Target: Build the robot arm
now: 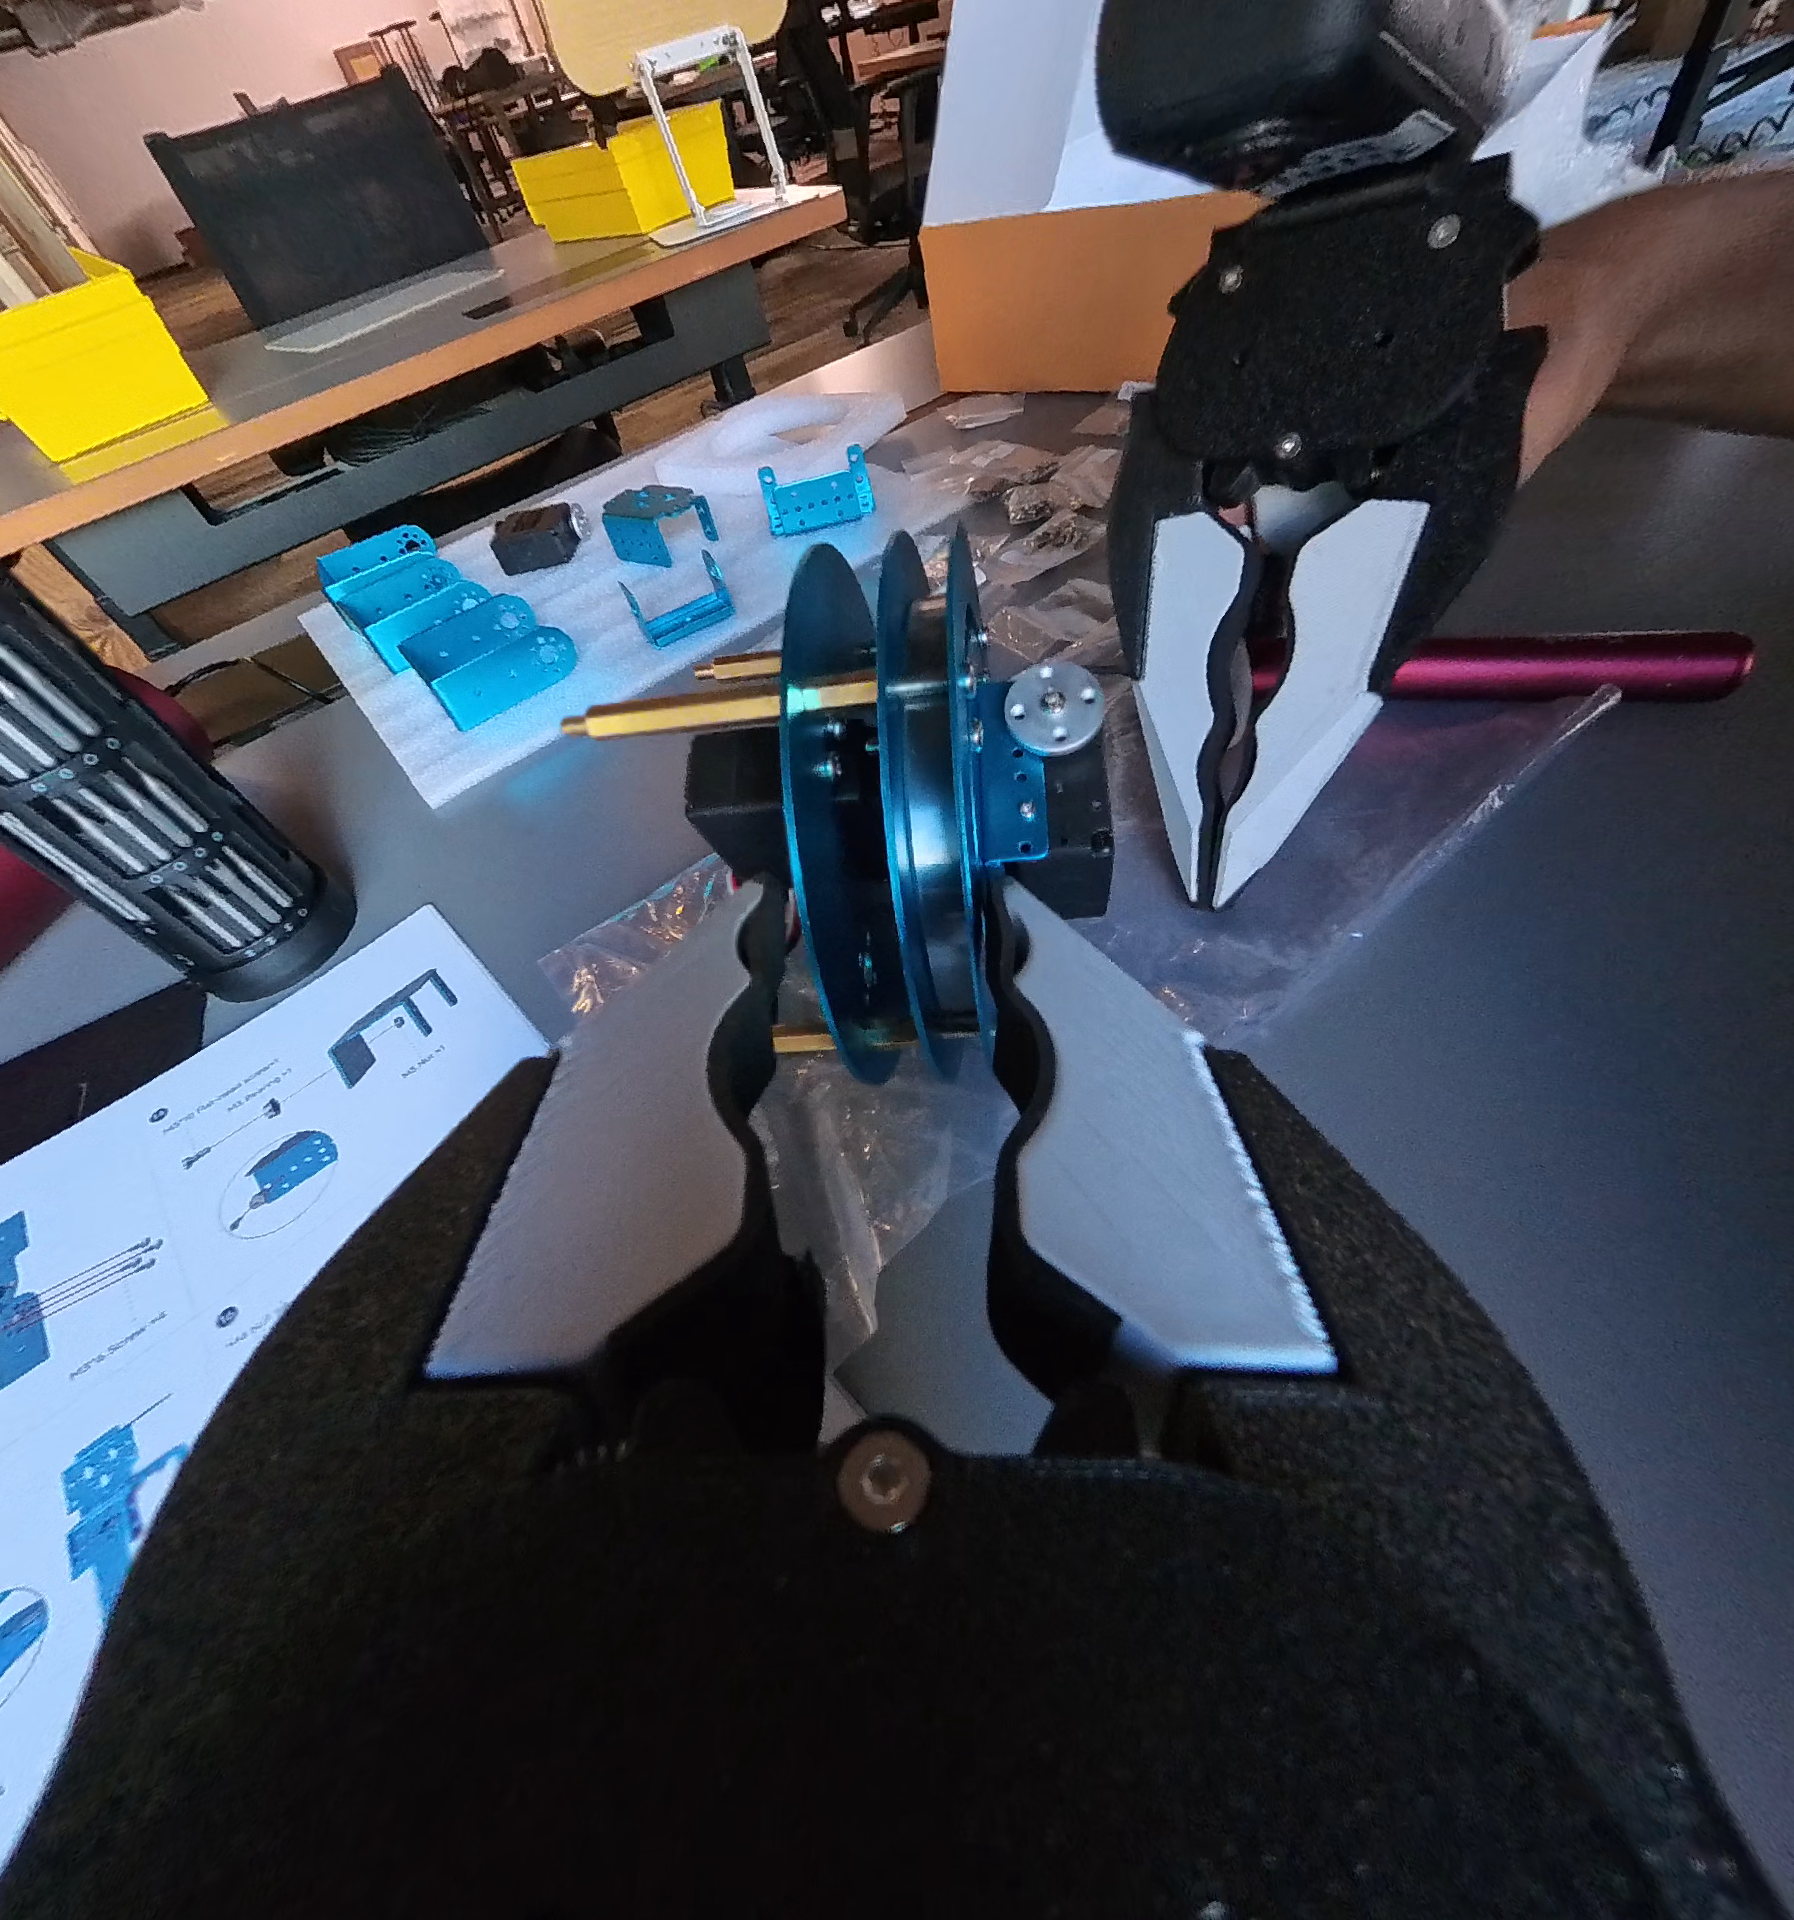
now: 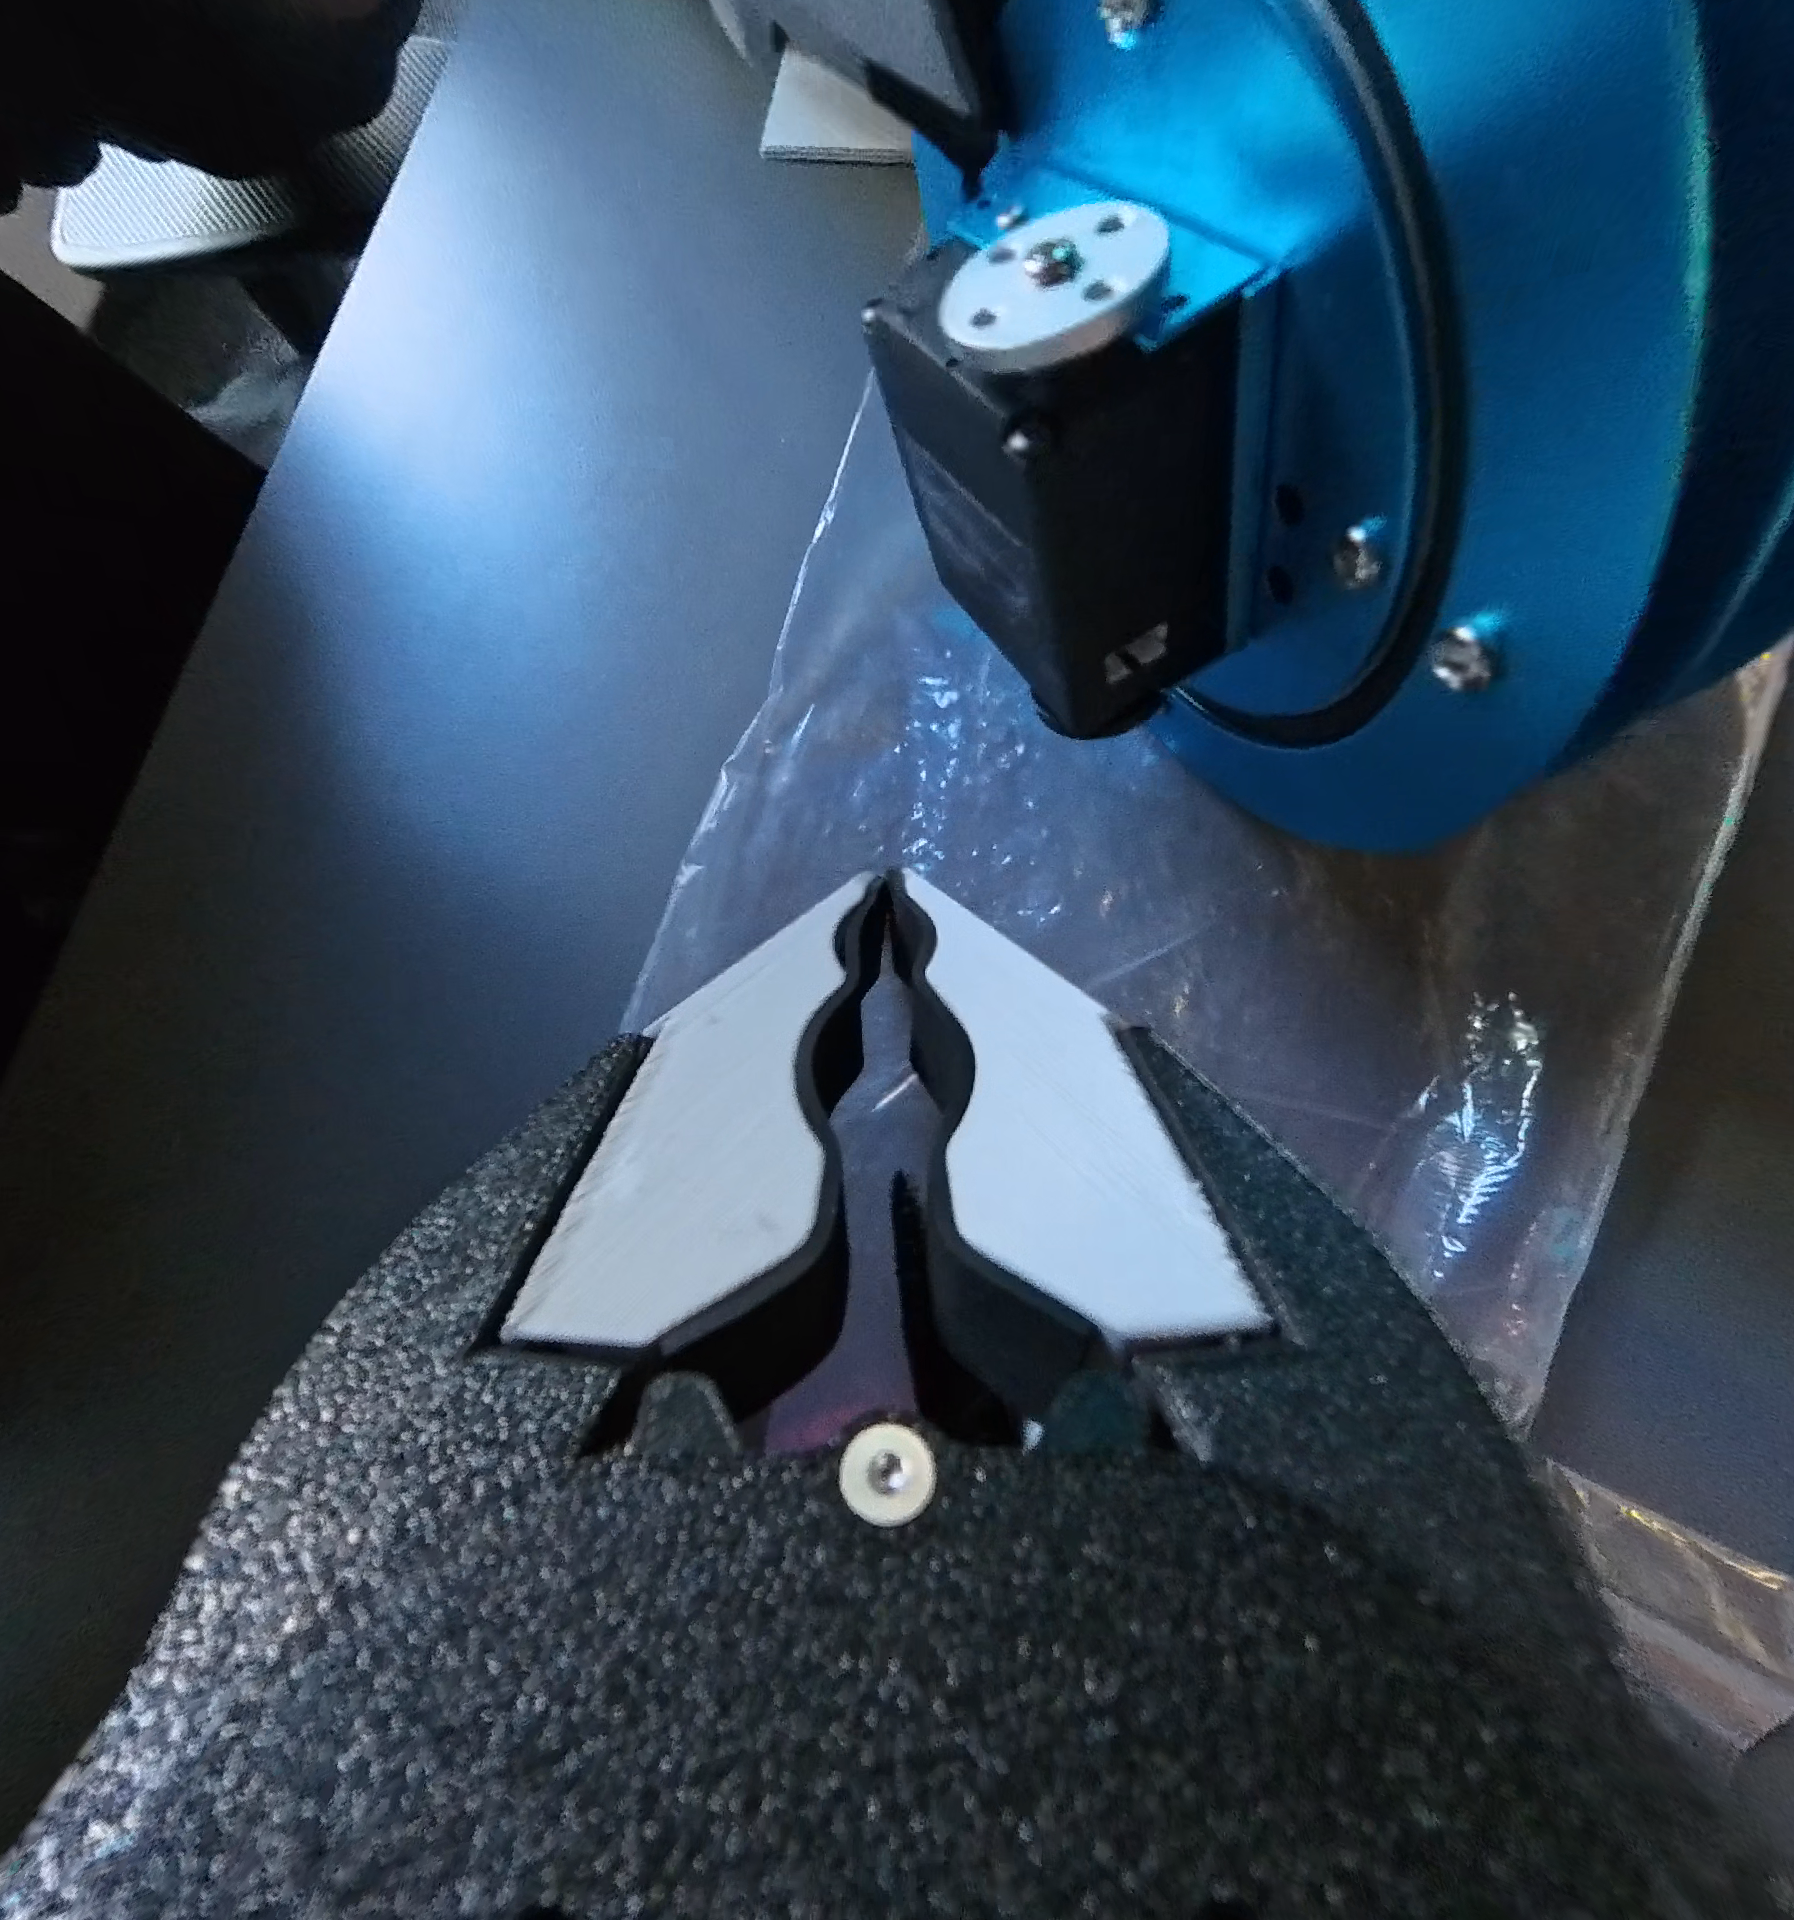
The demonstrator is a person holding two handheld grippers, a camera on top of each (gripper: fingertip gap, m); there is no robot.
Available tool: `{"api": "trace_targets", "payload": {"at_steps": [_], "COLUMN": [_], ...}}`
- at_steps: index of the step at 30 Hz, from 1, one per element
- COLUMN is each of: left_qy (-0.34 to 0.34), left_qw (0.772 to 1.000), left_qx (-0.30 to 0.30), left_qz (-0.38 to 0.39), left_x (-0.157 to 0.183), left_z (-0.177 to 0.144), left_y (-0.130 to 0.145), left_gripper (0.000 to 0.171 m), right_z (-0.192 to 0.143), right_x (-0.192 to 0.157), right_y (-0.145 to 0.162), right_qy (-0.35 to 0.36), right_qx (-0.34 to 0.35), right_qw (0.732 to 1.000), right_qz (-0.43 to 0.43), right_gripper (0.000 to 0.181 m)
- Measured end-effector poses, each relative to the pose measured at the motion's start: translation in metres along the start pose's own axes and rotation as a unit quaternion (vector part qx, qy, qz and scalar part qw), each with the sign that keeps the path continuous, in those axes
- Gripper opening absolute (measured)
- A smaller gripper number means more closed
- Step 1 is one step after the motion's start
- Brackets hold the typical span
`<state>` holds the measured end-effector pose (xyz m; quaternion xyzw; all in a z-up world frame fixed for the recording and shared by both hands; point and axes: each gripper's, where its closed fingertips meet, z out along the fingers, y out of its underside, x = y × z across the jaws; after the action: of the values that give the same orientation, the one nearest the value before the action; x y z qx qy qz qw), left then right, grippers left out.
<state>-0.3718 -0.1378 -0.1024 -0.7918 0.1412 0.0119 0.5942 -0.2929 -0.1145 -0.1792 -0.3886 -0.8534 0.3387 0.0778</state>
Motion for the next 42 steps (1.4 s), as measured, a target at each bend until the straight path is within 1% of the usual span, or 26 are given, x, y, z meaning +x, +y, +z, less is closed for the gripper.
{"api": "trace_targets", "payload": {"at_steps": [2,5,9,10,12,14,15,17,20,23,27,30,33,37,40,42], "left_qy": [-0.004,-0.005,0.002,0.002,0.006,0.006,0.004,0.001,-0.005,-0.014,-0.018,-0.015,-0.014,-0.018,-0.019,-0.018], "left_qw": [1.0,1.0,1.0,1.0,1.0,1.0,1.0,1.0,1.0,0.999,0.999,1.0,1.0,0.999,0.999,0.999], "left_qx": [0.003,0.003,-0.009,-0.01,-0.015,-0.022,-0.023,-0.024,-0.026,-0.025,-0.027,-0.025,-0.025,-0.027,-0.029,-0.028], "left_qz": [-0.001,-0.009,-0.009,-0.003,0.002,0.002,0.003,0.005,0.013,0.025,0.008,0.007,0.005,0.009,0.011,0.01], "left_x": [-0.002,-0.002,0.0,0.0,0.002,0.002,0.002,0.003,0.003,0.003,0.003,0.002,0.002,0.002,0.002,0.002], "left_z": [-0.003,-0.008,-0.005,-0.004,-0.001,0.002,0.004,0.009,0.014,0.016,0.02,0.022,0.022,0.021,0.019,0.019], "left_y": [-0.001,0.002,0.007,0.007,0.005,0.001,-0.001,-0.006,-0.011,-0.013,-0.017,-0.018,-0.018,-0.017,-0.016,-0.015], "left_gripper": [0.04,0.041,0.039,0.038,0.035,0.035,0.035,0.036,0.036,0.036,0.035,0.035,0.035,0.035,0.035,0.035], "right_z": [-0.002,-0.013,-0.026,-0.024,-0.016,-0.014,-0.014,-0.014,-0.009,-0.009,-0.006,-0.004,-0.002,-0.002,0.001,0.003], "right_x": [0.001,0.003,-0.001,0.001,0.005,-0.003,0.0,-0.001,-0.006,0.0,-0.001,0.001,-0.003,0.0,-0.006,-0.006], "right_y": [-0.002,-0.014,-0.031,-0.029,-0.016,-0.013,-0.01,-0.008,-0.005,-0.004,-0.002,0.004,0.0,0.001,0.0,0.0], "right_qy": [-0.01,-0.025,-0.06,-0.052,-0.009,-0.005,0.015,0.032,0.024,0.036,0.021,0.046,0.041,0.052,0.037,0.042], "right_qx": [0.013,0.057,0.121,0.112,0.063,0.041,0.026,0.007,-0.016,-0.026,-0.034,-0.057,-0.052,-0.063,-0.06,-0.062], "right_qw": [1.0,0.997,0.987,0.989,0.996,0.998,0.999,0.999,0.999,0.999,0.999,0.997,0.998,0.996,0.997,0.997], "right_qz": [0.012,0.045,0.085,0.084,0.062,0.05,0.045,0.029,0.021,0.003,0.036,0.024,0.025,0.024,0.027,0.021], "right_gripper": [0.0,0.0,0.0,0.0,0.0,0.013,0.016,0.013,0.011,0.005,0.007,0.007,0.006,0.005,0.005,0.004]}}
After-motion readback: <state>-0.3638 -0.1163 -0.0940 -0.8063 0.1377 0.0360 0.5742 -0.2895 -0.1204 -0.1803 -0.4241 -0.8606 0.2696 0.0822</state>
